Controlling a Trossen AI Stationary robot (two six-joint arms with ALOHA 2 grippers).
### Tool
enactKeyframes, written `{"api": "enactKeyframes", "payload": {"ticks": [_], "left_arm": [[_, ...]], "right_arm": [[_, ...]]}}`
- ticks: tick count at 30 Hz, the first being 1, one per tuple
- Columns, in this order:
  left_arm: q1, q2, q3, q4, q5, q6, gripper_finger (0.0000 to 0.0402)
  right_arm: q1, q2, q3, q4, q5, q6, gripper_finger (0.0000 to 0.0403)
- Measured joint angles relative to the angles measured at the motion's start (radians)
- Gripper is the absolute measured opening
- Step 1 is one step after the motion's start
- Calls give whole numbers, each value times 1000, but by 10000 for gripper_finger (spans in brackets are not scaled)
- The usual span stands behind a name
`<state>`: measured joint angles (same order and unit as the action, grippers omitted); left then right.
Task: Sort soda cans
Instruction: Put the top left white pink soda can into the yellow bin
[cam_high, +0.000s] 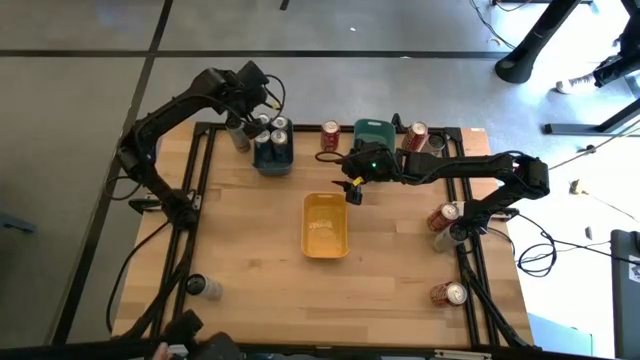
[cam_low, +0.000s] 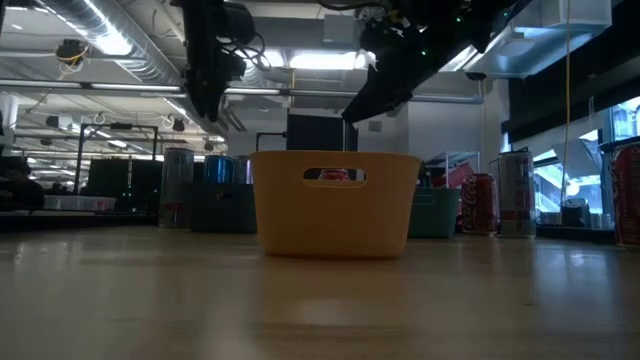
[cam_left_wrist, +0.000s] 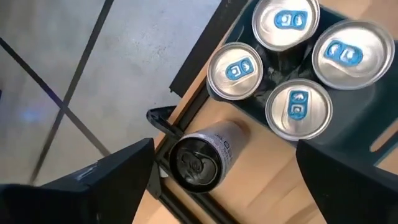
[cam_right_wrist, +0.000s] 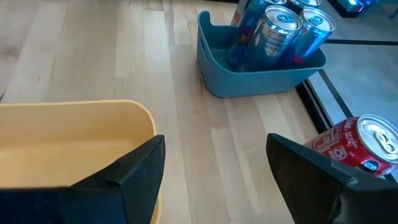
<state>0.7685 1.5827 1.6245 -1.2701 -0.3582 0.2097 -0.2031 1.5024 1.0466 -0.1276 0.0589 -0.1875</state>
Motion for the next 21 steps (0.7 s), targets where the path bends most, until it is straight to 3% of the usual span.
{"api": "enactKeyframes", "payload": {"ticks": [6,13,21], "left_arm": [[10,2,0,-28,5,-74,377],[118,5,0,-37,-2,-200,377],[186,49,0,-55,10,-225,377]], "right_arm": [[0,0,0,7,0,-1,280],[0,0,0,3,0,2,280],[0,0,0,3,0,3,280]]}}
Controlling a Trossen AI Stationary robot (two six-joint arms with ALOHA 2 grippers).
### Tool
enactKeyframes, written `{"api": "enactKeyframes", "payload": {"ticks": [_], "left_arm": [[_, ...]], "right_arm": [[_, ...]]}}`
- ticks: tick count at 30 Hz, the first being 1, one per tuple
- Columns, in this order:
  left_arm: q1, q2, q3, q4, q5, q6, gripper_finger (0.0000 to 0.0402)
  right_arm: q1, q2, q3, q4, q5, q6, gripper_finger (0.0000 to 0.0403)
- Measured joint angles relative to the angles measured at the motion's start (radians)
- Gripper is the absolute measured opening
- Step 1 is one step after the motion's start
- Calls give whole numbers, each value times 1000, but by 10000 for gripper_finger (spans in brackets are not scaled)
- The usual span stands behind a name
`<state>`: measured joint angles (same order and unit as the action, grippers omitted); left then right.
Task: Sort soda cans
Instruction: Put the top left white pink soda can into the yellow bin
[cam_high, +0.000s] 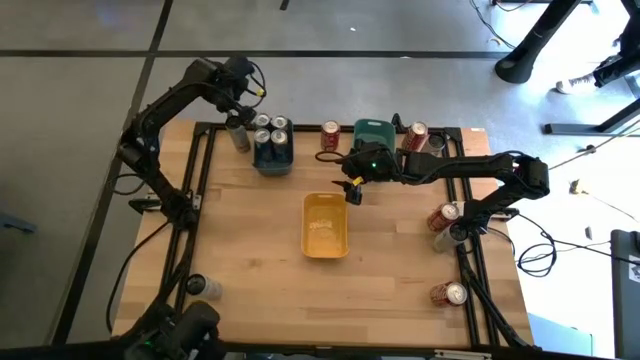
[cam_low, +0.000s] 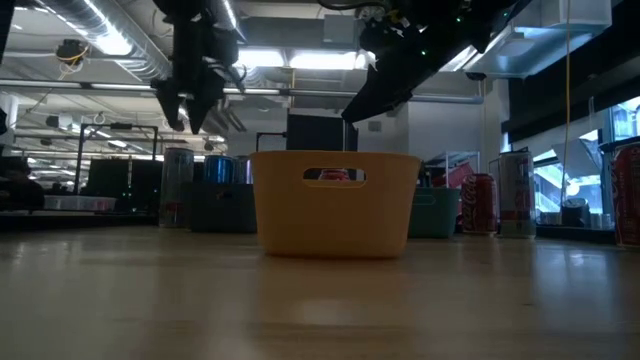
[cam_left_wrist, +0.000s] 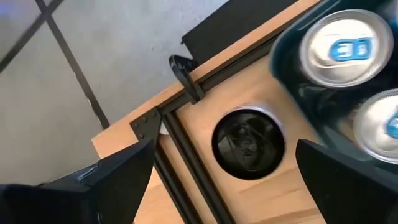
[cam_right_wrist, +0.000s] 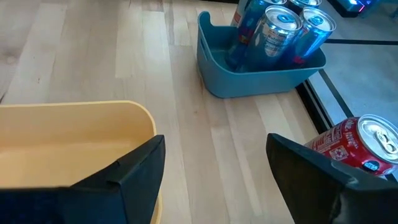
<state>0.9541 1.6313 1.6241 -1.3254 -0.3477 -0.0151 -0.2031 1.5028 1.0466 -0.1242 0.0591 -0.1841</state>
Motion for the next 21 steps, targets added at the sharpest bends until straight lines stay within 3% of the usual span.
{"api": "enactKeyframes", "payload": {"ticks": [3,7,12,21], "left_arm": [[17,24,0,-9,20,5,376],[42,48,0,-20,141,17,376],[60,55,-20,6,146,19,376],[76,55,-185,107,189,26,376]], "right_arm": [[0,0,0,0,0,0,280],[0,0,0,-6,0,0,280],[0,0,-17,1,0,0,280],[0,1,-40,29,0,3,280]]}}
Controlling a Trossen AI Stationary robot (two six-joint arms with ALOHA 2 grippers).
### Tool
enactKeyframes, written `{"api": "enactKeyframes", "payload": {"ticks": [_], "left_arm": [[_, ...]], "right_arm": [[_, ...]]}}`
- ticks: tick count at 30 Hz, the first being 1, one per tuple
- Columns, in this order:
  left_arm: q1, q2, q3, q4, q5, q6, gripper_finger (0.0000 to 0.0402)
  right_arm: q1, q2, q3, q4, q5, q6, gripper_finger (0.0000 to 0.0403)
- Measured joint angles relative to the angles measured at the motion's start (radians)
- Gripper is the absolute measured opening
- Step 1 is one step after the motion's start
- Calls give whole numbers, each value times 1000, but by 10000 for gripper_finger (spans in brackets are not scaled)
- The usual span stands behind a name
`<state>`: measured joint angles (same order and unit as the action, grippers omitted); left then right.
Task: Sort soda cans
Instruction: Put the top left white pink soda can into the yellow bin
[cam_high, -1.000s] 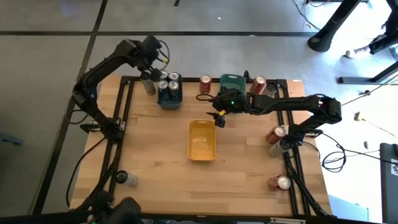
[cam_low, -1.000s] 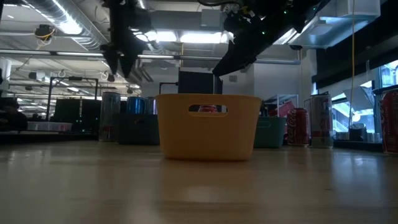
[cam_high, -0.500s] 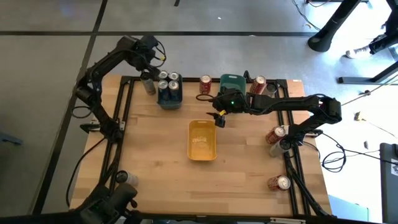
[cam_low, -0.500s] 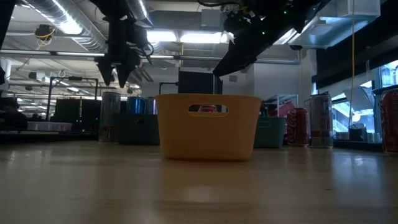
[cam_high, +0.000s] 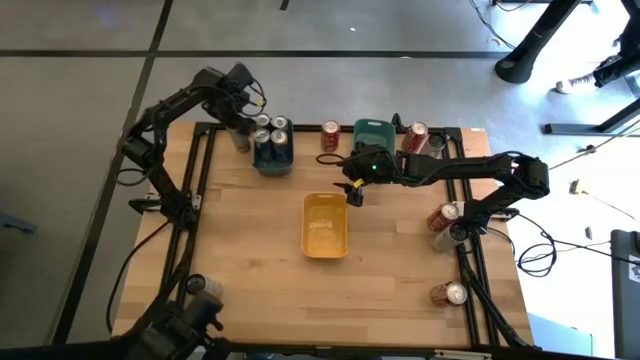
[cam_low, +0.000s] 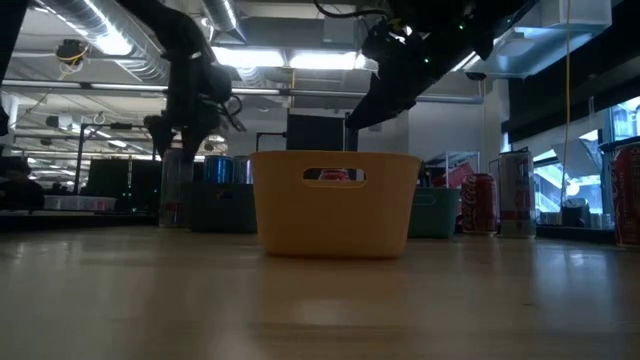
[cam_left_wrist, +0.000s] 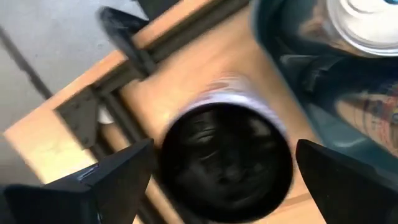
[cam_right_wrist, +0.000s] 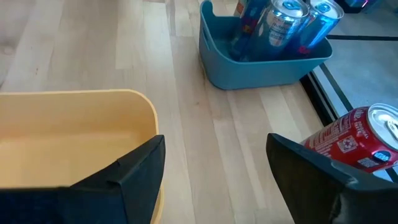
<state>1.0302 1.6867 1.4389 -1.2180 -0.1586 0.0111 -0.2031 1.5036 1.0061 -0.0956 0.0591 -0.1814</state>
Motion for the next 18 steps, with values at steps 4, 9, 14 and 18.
{"api": "enactKeyframes", "payload": {"ticks": [4,9,14,18], "left_arm": [[-2,0,-30,36,10,15,376],[-1,0,-44,57,18,53,376],[-2,0,-44,59,22,61,374],[-2,0,-44,56,21,70,347]], "right_arm": [[0,0,0,14,0,0,280],[0,0,0,36,0,0,280],[0,0,0,41,0,0,280],[0,0,0,42,0,0,280]]}}
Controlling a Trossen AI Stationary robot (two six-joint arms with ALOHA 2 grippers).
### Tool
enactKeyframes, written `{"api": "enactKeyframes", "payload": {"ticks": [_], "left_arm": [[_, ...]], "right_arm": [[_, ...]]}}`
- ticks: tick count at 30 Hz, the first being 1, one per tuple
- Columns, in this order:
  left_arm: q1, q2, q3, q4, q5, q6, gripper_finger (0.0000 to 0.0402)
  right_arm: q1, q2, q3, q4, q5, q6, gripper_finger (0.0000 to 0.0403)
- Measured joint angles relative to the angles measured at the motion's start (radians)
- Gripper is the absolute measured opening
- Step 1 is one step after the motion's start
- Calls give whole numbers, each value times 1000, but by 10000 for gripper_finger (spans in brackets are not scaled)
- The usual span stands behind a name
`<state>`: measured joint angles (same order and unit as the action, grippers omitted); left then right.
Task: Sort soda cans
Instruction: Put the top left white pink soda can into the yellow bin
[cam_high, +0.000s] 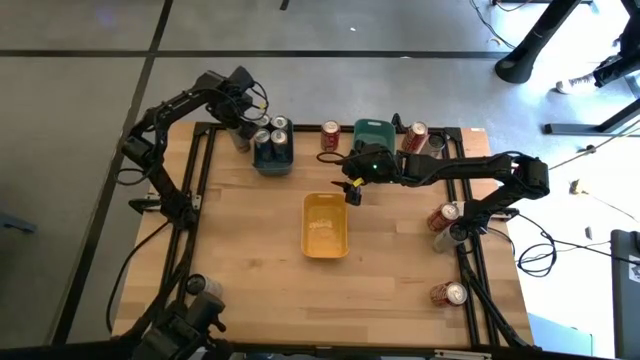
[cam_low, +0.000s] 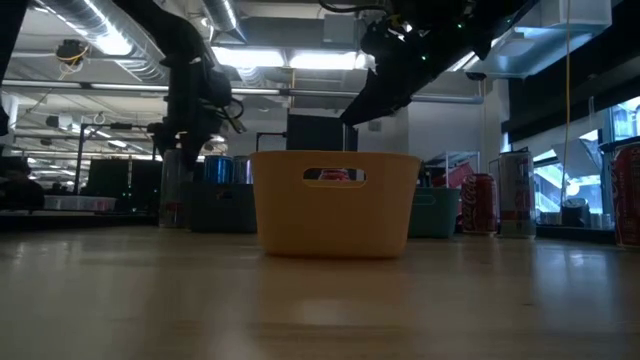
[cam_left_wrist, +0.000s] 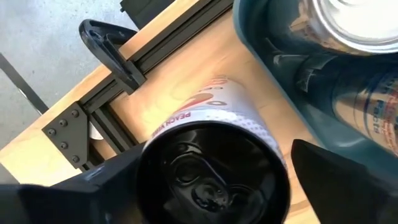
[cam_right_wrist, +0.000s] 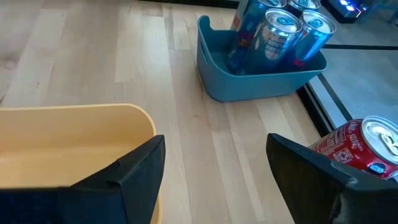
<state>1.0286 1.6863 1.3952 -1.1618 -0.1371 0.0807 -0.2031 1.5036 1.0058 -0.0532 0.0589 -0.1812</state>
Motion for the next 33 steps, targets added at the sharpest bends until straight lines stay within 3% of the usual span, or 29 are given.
{"api": "enactKeyframes", "payload": {"ticks": [9,16,21,33], "left_arm": [[0,-2,1,-4,-4,10,249],[-6,-29,12,-45,0,9,253],[-30,-96,39,-77,-2,-7,264],[-143,-336,88,-160,-41,-90,258]], "right_arm": [[0,0,0,-1,0,0,280],[0,-10,20,-69,40,-11,280],[0,-36,54,-226,69,-14,280],[0,-137,59,-518,60,133,280]]}}
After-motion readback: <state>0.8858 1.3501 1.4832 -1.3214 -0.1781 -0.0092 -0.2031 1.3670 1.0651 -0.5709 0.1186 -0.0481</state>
